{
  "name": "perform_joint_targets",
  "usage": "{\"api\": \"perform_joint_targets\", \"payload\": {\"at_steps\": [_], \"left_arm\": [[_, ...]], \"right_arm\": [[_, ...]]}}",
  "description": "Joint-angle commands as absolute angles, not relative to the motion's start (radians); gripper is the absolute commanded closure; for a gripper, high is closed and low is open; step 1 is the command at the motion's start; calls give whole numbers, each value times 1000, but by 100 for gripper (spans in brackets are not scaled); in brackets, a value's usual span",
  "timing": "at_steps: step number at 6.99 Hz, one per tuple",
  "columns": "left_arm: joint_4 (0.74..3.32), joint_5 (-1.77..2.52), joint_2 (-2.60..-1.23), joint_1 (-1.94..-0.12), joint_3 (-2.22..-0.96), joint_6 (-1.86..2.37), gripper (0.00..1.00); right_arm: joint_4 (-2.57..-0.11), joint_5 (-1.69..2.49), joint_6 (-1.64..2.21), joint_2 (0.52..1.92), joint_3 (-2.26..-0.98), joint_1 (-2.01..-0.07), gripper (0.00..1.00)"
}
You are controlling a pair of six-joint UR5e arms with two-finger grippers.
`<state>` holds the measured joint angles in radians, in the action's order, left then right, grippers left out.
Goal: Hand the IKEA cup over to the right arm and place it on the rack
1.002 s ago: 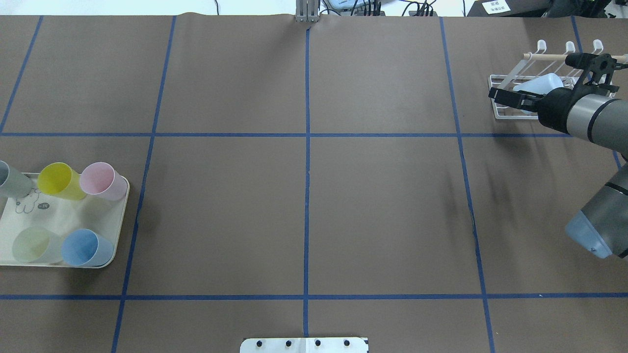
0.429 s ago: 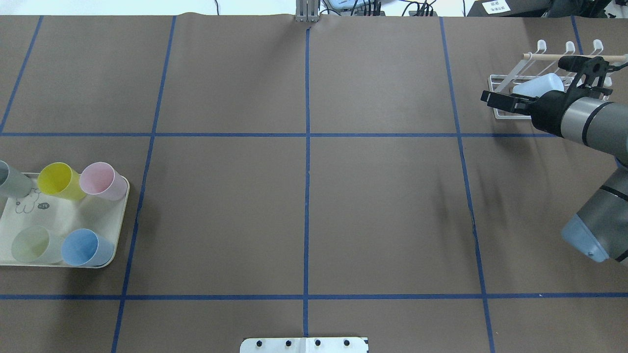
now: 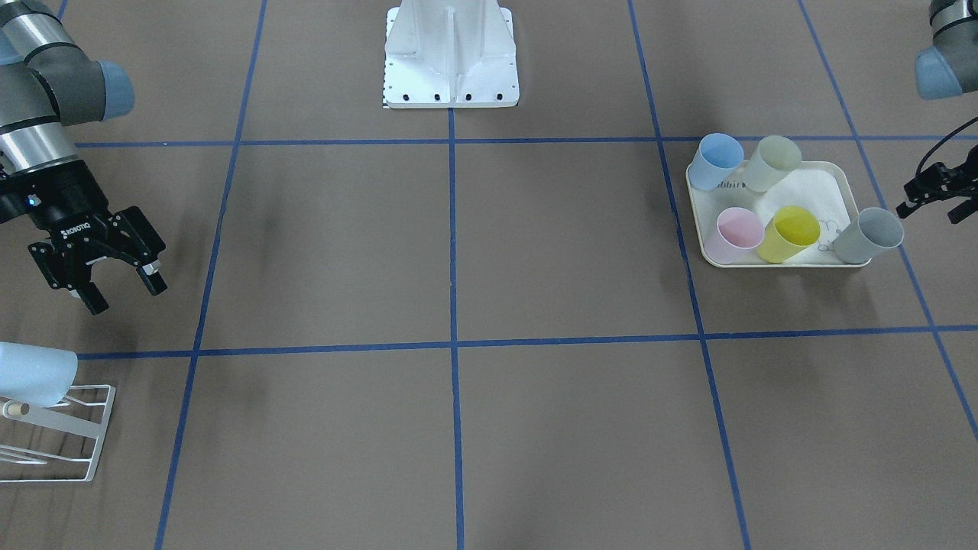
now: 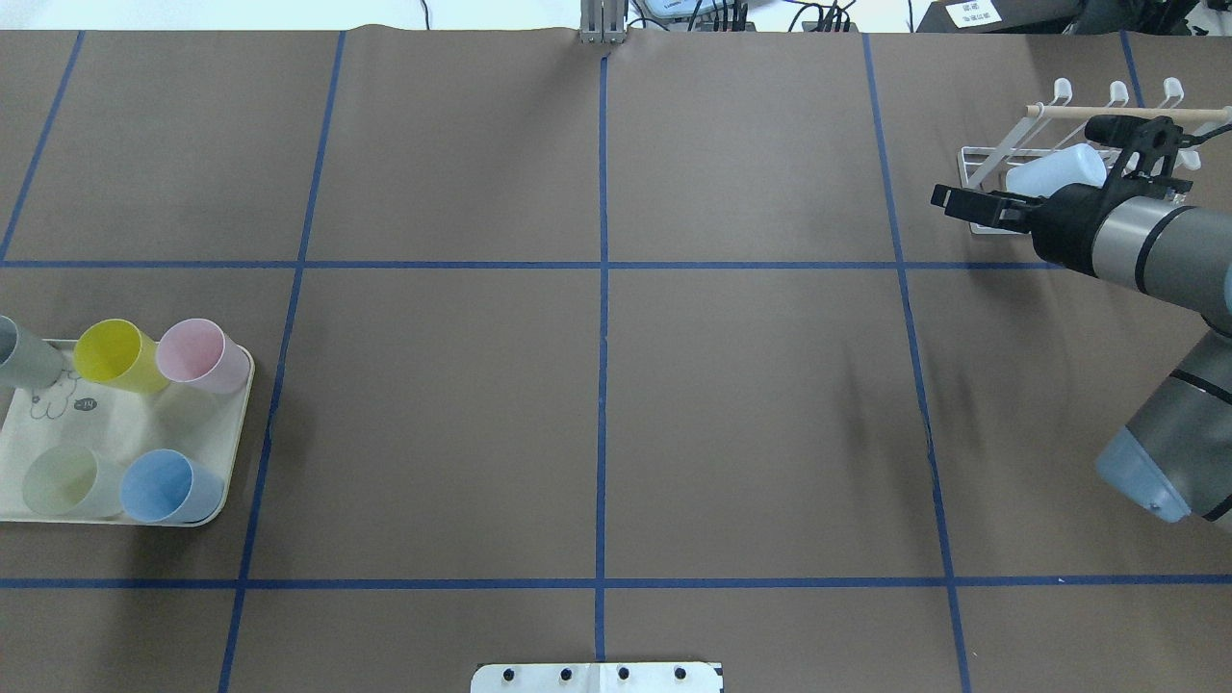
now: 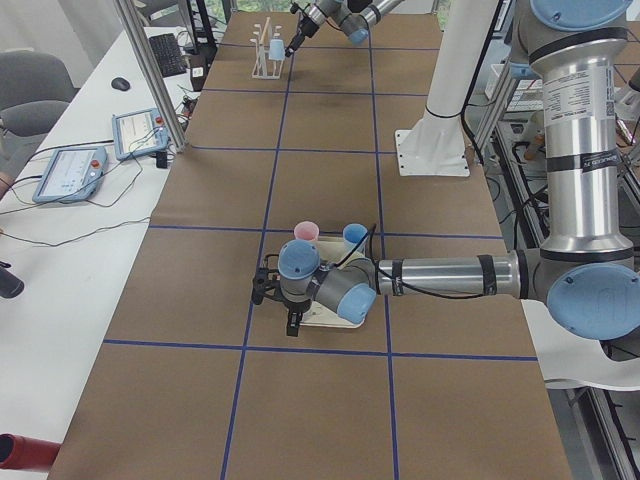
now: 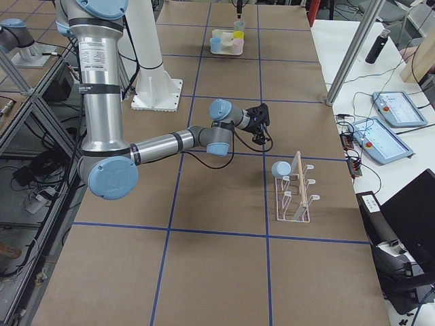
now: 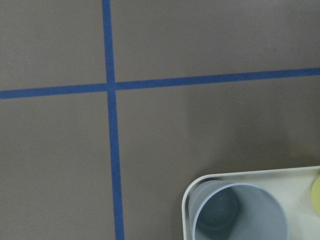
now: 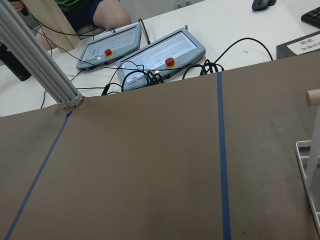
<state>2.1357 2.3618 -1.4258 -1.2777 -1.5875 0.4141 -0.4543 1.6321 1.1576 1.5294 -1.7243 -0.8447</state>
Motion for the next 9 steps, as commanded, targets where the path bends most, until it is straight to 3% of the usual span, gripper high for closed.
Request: {"api": "perform_joint_targets", "payload": {"at_steps": [1,4,5,6,7,8,9], "left_arm": [[2132,2356,-1430,-1232,-1575,422,7],[2132,2355,-1463,-1220,-1522,422,20],[2132,2356,-1483,-1220,-1499,423,38],[2132,2356,-1489,-1212,-1490,425,70],[2134,2359,-1489,-1210,-1493,425,92],[2134,2368,-1489,-1210,-1502,425,100],[2132,2406,-1465,-1222,-1564,425,100]], "right_arm": [[-453,1631,1158,1529,-1727,-836,1],[-453,1626,1158,1529,-1723,-831,1],[-453,1625,1158,1529,-1724,-830,1],[-453,1621,1158,1529,-1724,-827,1],[-453,1621,1158,1529,-1723,-822,1],[-453,1621,1158,1529,-1723,-821,1],[-454,1620,1158,1519,-1724,-821,1]]}}
